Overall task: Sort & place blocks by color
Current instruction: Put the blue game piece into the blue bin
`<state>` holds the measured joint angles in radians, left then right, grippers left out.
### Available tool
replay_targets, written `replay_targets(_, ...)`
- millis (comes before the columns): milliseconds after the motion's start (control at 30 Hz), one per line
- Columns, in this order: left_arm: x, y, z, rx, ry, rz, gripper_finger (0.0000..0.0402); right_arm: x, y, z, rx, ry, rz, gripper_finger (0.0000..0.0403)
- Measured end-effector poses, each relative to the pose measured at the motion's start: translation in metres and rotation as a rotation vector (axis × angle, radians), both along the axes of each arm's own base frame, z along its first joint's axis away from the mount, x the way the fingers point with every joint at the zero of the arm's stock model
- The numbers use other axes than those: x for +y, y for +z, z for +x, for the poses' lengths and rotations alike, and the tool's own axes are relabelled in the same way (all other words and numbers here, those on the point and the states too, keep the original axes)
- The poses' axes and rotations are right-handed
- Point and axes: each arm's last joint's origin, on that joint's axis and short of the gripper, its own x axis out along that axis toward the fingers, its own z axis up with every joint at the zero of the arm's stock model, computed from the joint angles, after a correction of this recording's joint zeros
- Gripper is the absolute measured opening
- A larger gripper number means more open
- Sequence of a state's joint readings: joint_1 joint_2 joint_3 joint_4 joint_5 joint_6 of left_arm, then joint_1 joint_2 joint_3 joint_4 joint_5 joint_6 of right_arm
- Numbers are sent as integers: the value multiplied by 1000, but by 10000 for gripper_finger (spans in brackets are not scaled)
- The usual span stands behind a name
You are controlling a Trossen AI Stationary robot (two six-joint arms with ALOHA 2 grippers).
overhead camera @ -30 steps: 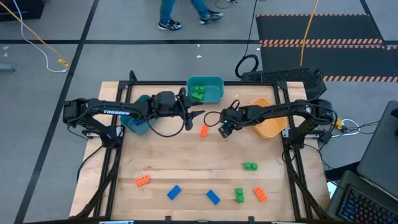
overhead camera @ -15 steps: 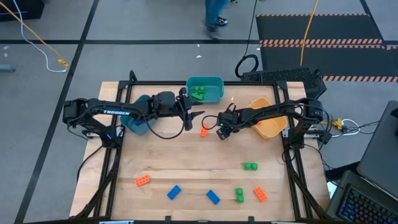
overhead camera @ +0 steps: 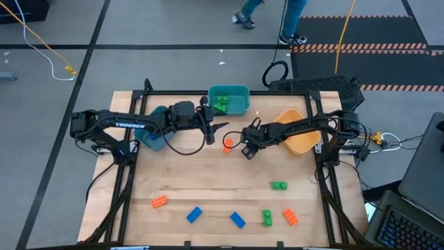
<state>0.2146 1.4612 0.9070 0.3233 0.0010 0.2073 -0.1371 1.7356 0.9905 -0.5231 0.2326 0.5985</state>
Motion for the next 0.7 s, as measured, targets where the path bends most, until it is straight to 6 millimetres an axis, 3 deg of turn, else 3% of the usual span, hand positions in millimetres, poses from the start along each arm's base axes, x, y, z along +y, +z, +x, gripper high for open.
replay_targets(267,0,-6,-2,62,6,-39,175,2,4,7,-38,183,-57,138)
replay_targets(367,-2,-9,-2,91,4,-52,175,3,17,11,-109,258,-101,138)
replay_targets(600,-7,-4,-6,88,-18,-47,175,10,75,9,-321,414,-342,138)
replay_targets(700,-10,-1,-8,82,-108,-72,175,13,100,3,-395,462,-434,138)
